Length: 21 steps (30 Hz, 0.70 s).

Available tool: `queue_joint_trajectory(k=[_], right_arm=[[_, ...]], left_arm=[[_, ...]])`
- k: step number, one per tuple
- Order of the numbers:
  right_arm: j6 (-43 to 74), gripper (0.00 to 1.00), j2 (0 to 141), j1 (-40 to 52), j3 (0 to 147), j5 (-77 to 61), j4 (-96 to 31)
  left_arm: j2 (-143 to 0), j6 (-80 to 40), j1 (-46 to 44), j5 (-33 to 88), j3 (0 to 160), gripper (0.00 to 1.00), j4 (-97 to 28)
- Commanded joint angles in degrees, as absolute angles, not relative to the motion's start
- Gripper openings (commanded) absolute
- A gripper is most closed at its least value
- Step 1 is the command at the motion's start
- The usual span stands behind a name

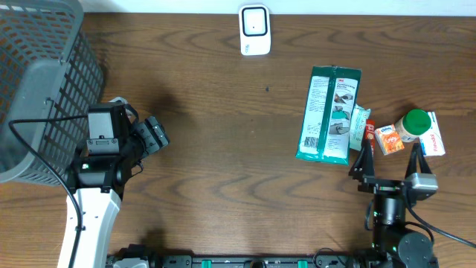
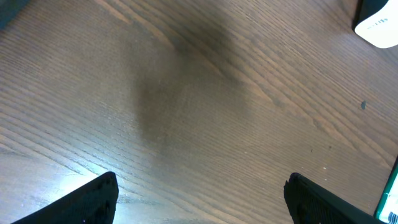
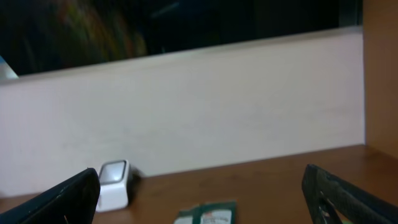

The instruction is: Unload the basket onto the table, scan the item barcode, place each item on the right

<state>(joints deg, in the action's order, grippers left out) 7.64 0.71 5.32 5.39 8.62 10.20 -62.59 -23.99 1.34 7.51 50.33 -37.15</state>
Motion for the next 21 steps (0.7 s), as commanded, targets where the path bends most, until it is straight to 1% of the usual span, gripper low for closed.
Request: queue_joint_trajectory(k=[1,5,12,16,21], right_arm=[[7.7,0.99,0.3,4.4,2.6,8.7,11.0],[7.7,0.99,0.3,4.4,0.2,8.7,11.7],[7.6,0.99,0.3,4.1,0.3,8.8,6.2],[7.6,0.99,0.3,3.2,0.3,9.7,-2.8],[6.1,0.99,0.3,2.9,0.3,8.7,-3.4]], left_arm=[[-62.8,-23.7,1.5,7.0,50.6,0.87,-37.3],[-62.8,-23.7,1.5,7.0,50.6,0.87,-37.3],[-62.8,-23.7,1.5,7.0,50.6,0.87,-37.3],[-62.8,-23.7,1.5,7.0,50.6,0.87,-37.3],[-62.8,-23.7,1.5,7.0,50.6,0.87,-37.3]])
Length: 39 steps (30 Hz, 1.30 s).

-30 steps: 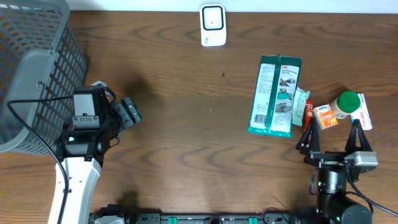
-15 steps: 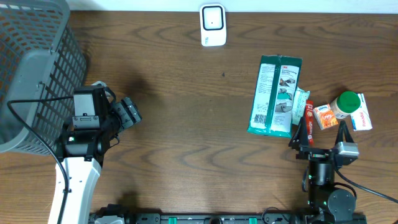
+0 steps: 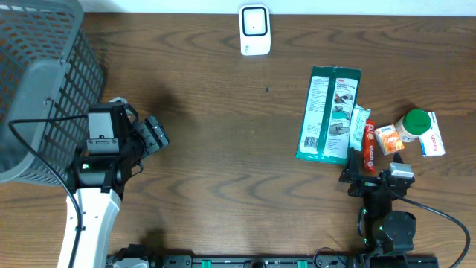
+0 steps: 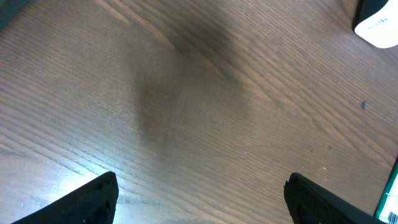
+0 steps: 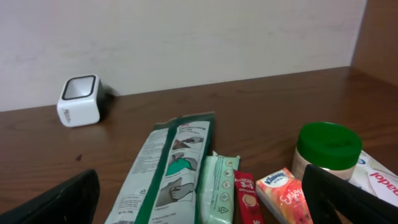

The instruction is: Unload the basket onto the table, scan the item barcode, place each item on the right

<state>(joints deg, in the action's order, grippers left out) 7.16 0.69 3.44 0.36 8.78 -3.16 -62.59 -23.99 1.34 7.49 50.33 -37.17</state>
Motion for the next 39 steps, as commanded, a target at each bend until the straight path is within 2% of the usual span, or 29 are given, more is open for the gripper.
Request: queue_joint_trajectory(k=[1,9,39], right_arm=[[5.7,0.99,0.3,2.9,0.3,8.7,-3.4],[-2.1,0.99,0.3,2.9,0.3,3.7,-3.9],[-2.2,0.99,0.3,2.9,0.3,3.8,-3.9]], left_arm=[[-62.8,-23.7,1.5,7.0,50.6,0.87,-37.3],[-62.8,-23.7,1.5,7.0,50.6,0.87,-37.3],[-62.8,-23.7,1.5,7.0,50.6,0.87,-37.3]])
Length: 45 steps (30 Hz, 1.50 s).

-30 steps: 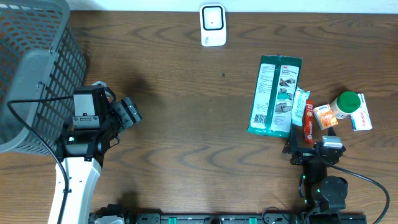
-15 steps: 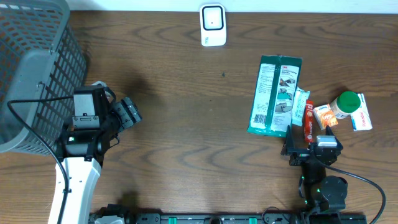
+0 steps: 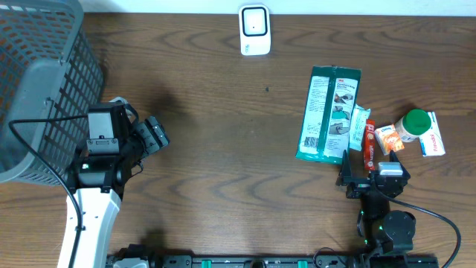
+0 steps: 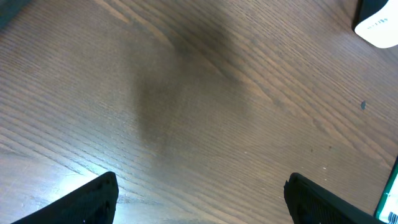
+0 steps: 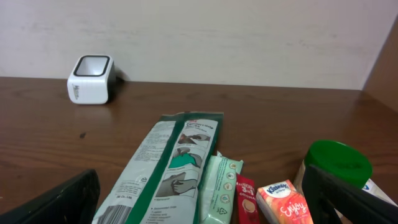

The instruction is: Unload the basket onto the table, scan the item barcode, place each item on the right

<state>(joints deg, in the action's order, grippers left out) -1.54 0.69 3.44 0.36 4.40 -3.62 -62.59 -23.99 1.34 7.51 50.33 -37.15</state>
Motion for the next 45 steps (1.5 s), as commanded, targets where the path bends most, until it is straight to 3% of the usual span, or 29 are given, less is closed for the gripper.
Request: queue_joint_trajectory(k=[1,16,45], right_arm=[[-2.2,0.99,0.3,2.9,0.3,3.8,-3.9],[-2.2,0.99,0.3,2.9,0.3,3.8,-3.9],[-2.2,0.99,0.3,2.9,0.3,3.8,-3.9]], left_arm=[[-62.8,-23.7,1.5,7.0,50.6,0.87,-37.3],[-63.6,-23.7,1.5,7.0,50.6,0.87,-37.3],[-30.2,-23.7,1.6,3.3,49.9,0.87,-37.3]])
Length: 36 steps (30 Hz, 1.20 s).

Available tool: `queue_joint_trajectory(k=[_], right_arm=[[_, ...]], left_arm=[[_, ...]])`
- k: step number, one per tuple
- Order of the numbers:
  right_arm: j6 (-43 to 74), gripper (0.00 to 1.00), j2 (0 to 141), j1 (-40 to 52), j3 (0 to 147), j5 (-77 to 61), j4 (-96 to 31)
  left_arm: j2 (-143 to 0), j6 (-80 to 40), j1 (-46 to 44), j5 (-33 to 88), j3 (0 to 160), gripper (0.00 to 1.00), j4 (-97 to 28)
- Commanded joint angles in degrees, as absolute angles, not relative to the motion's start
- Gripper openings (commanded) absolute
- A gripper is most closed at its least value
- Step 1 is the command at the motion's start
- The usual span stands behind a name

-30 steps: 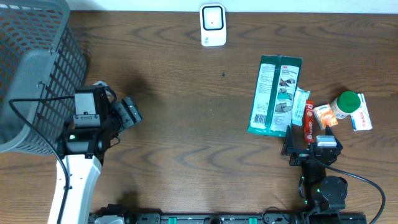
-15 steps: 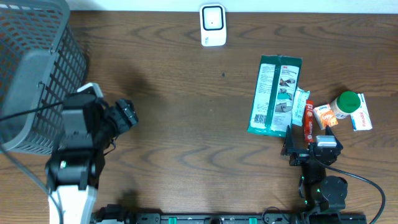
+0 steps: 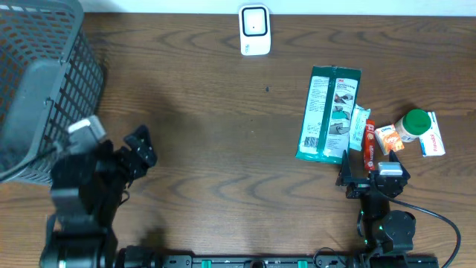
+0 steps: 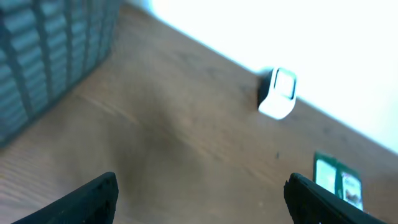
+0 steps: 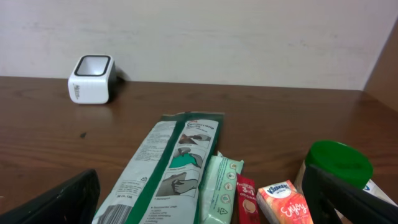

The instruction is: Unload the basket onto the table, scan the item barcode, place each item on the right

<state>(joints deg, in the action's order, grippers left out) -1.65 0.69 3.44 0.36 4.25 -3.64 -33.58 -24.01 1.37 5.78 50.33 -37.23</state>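
The white barcode scanner (image 3: 253, 30) stands at the table's far edge, also visible as the scanner (image 4: 278, 93) and the scanner (image 5: 91, 79). A long green-and-white packet (image 3: 329, 114) lies right of centre. My right gripper (image 3: 370, 170) sits just in front of it, open and empty. In the right wrist view the right gripper (image 5: 199, 202) faces the packet (image 5: 165, 168), a pale green wipes pack (image 5: 221, 186), a red sachet (image 5: 247, 199) and an orange tissue pack (image 5: 283, 200). My left gripper (image 3: 141, 147) is open and empty at the left; the left gripper (image 4: 200, 199) is over bare wood.
A grey mesh basket (image 3: 37, 82) fills the far left corner, and the basket (image 4: 50, 56) shows left of the left gripper. A green-lidded jar (image 3: 413, 124) and a white box (image 3: 433, 140) lie at the right edge behind the right gripper.
My left arm has shifted toward the front edge and its wrist has tilted up, so its view now takes in the basket and scanner instead of bare wood. The right arm is unchanged.
At first my right wrist faced the back wall, with the gripper open near the front right. Then it had dipped toward the items and shifted slightly left. It has stayed there, open. My left arm held still beside the basket until now.
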Motion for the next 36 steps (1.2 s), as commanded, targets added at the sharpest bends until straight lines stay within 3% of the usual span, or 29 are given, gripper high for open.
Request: queue_joint_trajectory(k=[1,22,36], right_arm=[[-2.2,0.99,0.3,2.9,0.3,3.8,-3.9],[-2.2,0.99,0.3,2.9,0.3,3.8,-3.9],[-2.2,0.99,0.3,2.9,0.3,3.8,-3.9]], left_arm=[[-28.8,-23.7,1.6,3.1,49.7,0.87,-37.3],[-6.1,-23.7,1.6,0.3,42.5,0.87,-34.1],[-0.1,-23.7,1.5,0.4,41.5,0.87,-32.0]])
